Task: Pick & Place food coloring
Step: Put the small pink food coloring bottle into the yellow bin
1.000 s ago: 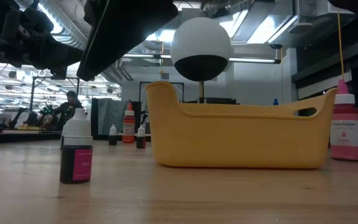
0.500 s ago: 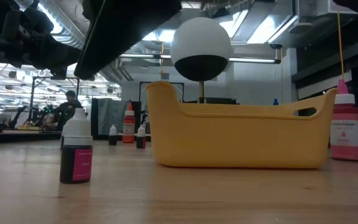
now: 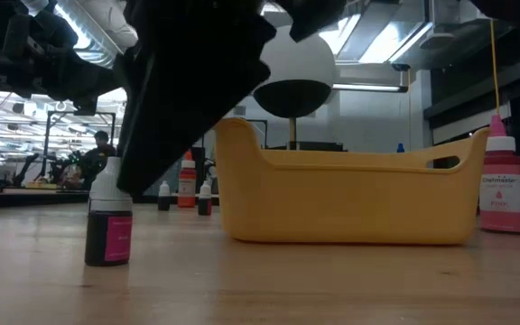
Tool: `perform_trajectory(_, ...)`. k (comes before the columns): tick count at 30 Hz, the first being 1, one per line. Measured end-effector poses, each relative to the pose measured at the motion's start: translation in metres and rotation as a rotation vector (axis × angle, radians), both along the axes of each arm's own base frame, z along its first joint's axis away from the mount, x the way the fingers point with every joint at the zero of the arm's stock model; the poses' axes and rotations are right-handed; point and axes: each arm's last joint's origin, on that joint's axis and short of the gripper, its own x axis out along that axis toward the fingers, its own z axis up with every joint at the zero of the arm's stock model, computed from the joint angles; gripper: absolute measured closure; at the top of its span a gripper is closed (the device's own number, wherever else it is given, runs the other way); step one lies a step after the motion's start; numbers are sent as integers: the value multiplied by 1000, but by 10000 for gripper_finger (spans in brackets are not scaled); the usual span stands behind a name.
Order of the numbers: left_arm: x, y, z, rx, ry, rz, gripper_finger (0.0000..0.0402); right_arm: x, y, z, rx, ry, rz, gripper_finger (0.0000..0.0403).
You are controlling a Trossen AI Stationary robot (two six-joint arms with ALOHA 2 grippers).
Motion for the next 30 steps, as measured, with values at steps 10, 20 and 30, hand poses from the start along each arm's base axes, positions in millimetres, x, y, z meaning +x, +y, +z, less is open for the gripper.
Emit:
perform_trajectory(10,0,0,0,0,1,0,391,0,4,1,17,-16,14,241)
perform_trajectory(20,0,0,0,0,2,0,389,2,4,2,15,-37,34,241)
perform_trajectory(30,0,0,0,0,2,0,391,4,0,2,16,-40,25,241)
